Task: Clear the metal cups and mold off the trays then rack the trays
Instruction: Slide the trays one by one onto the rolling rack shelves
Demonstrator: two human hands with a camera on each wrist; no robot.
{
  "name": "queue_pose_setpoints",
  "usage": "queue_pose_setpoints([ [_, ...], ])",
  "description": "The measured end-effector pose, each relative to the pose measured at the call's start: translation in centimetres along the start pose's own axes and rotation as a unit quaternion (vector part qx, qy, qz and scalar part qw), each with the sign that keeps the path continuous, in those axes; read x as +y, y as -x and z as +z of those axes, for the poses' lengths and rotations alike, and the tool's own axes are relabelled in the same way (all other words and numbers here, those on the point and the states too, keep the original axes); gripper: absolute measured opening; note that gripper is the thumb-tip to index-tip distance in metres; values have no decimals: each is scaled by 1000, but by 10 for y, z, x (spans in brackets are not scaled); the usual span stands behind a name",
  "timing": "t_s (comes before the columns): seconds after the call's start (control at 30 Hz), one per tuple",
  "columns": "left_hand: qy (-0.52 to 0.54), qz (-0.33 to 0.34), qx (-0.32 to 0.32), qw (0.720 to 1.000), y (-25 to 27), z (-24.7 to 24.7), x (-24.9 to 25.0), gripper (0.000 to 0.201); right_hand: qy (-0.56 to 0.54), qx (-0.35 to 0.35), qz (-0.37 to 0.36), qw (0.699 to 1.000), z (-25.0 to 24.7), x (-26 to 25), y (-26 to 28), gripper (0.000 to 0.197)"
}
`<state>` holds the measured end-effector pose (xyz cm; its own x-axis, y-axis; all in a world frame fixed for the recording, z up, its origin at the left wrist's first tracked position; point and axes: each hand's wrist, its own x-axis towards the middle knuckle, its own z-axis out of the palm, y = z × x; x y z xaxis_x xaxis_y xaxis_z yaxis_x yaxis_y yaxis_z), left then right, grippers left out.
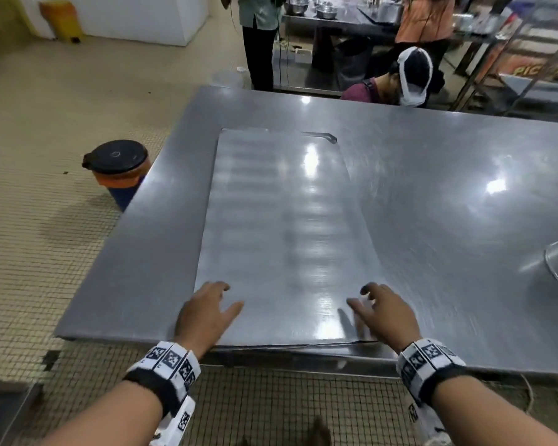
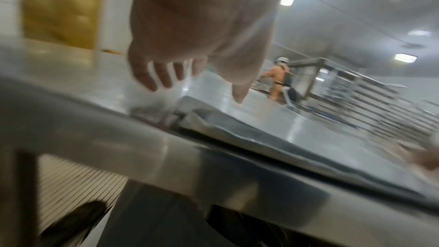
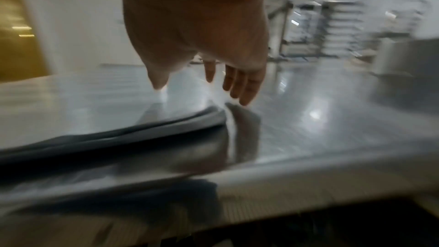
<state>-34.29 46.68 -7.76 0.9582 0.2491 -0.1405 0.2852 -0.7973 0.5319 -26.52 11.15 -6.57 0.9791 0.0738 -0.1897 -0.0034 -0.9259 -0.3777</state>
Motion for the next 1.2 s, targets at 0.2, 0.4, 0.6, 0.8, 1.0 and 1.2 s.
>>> queue_pose_setpoints([
  [0.2,8,-228,30,973,6,1,-37,58,-10,-35,144,989,-7,43,-13,53],
  [0.4,69,-259,61,961,24,31,-12,57,-24,-44,108,993,-17,57,-14,52],
  [0.6,142,-279,96,945,48,57,9,46,-22,-86,90,992,-39,99,-16,59],
  [0.8,236,-300,-78,921,94,49,32,42,62,-219,33,973,-70,137,-7,62],
  [1.0,334,-276,-40,900,110,72,30,48,91,-179,20,979,-65,163,6,48],
  [1.2,299,-282,140,901,118,102,48,30,68,-180,22,981,-64,163,15,50],
])
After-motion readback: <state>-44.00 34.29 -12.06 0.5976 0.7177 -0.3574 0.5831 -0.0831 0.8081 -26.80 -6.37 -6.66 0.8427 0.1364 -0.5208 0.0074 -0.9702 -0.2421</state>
